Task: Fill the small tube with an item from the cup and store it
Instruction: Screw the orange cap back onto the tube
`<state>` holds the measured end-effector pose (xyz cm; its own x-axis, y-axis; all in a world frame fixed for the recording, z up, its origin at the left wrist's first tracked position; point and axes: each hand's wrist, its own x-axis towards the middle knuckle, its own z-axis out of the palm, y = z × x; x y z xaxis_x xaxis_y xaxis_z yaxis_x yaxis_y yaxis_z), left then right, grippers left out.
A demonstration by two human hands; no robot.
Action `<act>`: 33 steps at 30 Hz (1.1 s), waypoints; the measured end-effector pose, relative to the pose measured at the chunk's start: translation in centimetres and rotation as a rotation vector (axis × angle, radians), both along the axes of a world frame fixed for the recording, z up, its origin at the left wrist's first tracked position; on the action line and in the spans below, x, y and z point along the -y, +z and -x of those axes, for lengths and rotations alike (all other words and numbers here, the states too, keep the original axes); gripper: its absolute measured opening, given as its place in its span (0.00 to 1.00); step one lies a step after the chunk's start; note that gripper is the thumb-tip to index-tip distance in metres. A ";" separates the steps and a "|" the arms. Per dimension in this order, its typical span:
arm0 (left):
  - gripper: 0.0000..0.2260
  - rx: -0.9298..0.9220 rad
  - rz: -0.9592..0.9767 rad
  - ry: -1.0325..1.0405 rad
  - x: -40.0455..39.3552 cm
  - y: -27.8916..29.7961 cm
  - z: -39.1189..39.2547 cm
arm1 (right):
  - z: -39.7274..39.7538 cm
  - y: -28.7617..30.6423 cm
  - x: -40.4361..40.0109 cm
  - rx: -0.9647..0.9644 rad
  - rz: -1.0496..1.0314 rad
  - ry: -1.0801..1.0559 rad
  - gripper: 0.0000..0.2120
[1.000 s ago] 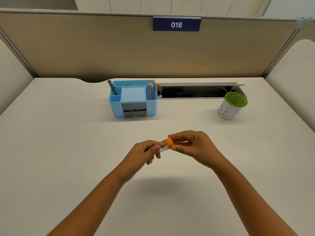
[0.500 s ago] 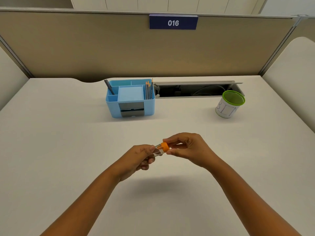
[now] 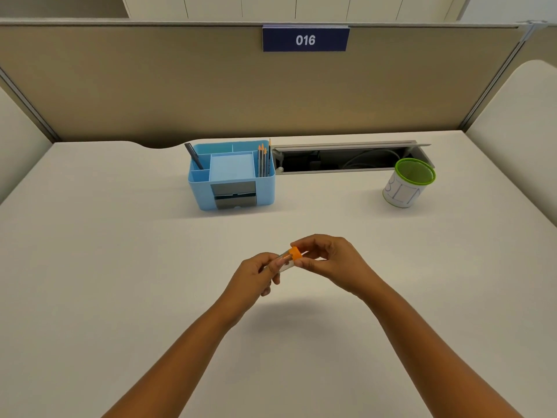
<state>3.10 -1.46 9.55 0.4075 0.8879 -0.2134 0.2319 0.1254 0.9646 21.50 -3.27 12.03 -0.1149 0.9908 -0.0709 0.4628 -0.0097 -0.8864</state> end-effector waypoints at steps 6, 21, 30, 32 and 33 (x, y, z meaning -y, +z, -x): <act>0.05 -0.255 -0.187 -0.005 -0.6 -0.3 -0.4 | 0.0 -0.6 0.0 0.136 -0.027 0.050 0.14; 0.32 -1.004 -0.403 -0.216 -3.3 -9.1 2.3 | 4.9 0.3 -11.8 0.254 -0.164 -0.153 0.13; 0.29 -1.095 -0.488 -0.229 -2.7 -10.9 2.1 | 8.2 1.8 -20.1 0.519 -0.307 -0.106 0.12; 0.29 -1.084 -0.496 -0.227 -2.9 -11.0 2.0 | 8.2 1.7 -21.0 0.551 -0.288 -0.085 0.12; 0.29 -1.088 -0.493 -0.229 -3.0 -11.0 2.0 | 8.3 1.6 -21.4 0.568 -0.268 -0.071 0.13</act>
